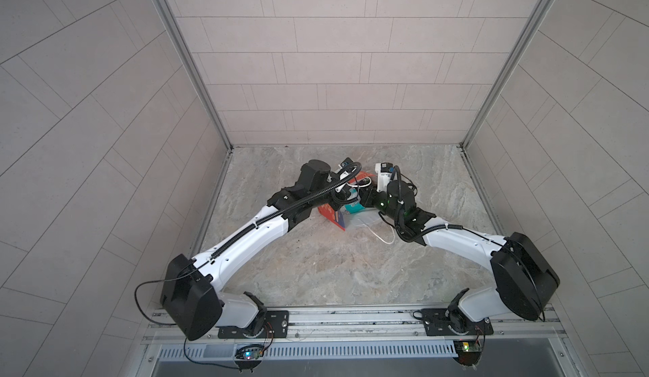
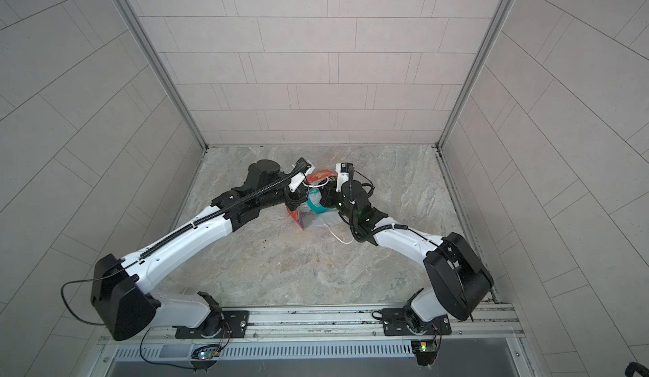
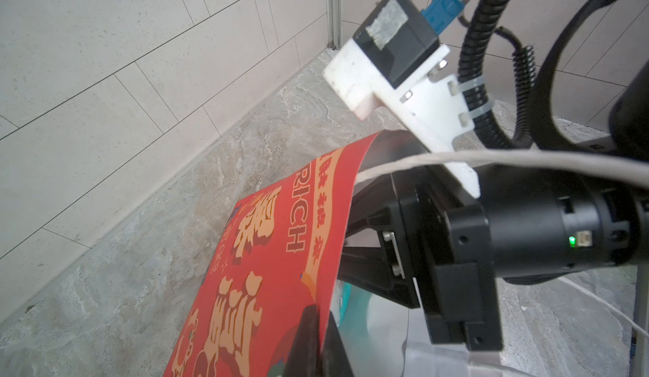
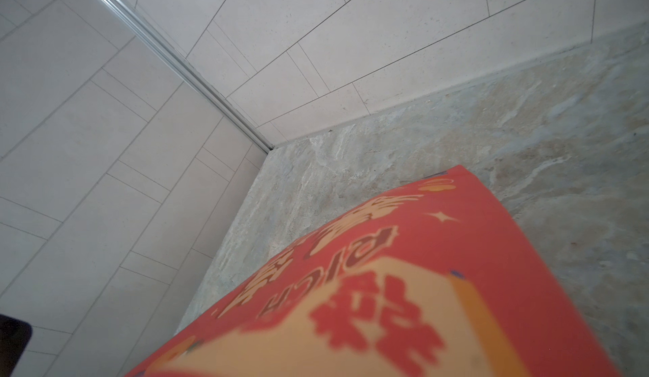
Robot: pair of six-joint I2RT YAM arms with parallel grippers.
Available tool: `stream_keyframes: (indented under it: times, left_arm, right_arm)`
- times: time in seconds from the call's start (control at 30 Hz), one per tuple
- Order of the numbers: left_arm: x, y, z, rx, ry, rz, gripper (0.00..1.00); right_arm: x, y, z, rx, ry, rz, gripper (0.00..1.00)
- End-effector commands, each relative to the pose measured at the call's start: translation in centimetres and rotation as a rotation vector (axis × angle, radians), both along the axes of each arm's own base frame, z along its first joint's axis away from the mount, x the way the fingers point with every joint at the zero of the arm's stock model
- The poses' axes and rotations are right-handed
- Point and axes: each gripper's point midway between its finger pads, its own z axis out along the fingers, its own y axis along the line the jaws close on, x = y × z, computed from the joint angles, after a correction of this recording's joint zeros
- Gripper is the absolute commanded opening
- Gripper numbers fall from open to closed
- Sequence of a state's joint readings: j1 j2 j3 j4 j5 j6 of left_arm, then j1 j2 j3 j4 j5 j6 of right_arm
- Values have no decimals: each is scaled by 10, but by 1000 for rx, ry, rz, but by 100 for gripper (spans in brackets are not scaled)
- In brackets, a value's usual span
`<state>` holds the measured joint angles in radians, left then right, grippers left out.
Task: Take the snacks out of the paper bag
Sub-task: Pick up the snack from the paper bag.
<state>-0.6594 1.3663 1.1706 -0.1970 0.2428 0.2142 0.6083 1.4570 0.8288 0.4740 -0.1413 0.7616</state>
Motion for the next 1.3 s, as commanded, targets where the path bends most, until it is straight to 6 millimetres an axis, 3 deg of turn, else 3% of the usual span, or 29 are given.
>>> stream_keyframes:
  times: [0.0,0.43,0.83,0.97,1.27]
  left_arm:
    - [-2,-3,17,-48,-49,-7,0]
    - [4,6,18,-33,-76,48,0]
    - [4,7,19,-37,-82,55,0]
    - [4,7,18,-37,-83,54,0]
    - [4,7,18,-38,-82,54,0]
  right_arm:
    - [-10,1,29,17,-57,36,5]
    - [-54,-14,53,-6,-213,131,0]
    - [-91,-47,105,-2,-414,129,0]
    - [-99,-65,125,8,-443,109,0]
    - [-124,-133,162,-11,-492,-52,0]
